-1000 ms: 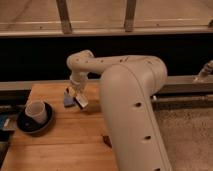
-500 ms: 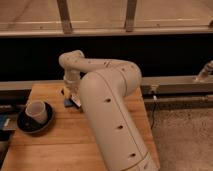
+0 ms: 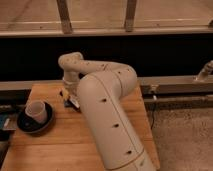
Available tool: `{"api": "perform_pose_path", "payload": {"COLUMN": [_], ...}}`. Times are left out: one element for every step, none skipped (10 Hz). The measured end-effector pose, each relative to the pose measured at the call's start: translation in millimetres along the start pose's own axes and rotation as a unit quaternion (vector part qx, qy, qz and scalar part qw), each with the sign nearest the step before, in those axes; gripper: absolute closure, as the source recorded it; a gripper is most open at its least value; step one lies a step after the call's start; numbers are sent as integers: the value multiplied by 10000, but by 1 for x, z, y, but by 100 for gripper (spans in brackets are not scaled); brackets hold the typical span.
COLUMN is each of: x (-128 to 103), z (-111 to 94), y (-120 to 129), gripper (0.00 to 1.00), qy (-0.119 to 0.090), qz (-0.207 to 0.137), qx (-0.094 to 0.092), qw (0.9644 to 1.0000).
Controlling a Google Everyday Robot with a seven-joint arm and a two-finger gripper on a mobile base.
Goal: Place the eraser on the white sponge
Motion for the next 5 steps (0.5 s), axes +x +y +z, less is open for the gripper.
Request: {"api": "perform_pose_path", "payload": {"x": [-2,-2,-3,-2,-2], "z": [2,4,4,4,2], "y": [1,1,1,1,0], "gripper": [100,100,98,90,81], "qy": [-2,-2,-9,-10,-35], "qz": [-21,-27,-26,-27,-9], "qx": [-31,-48,-56,-49,-31], "qw": [10000,10000,10000,10000,10000]}}
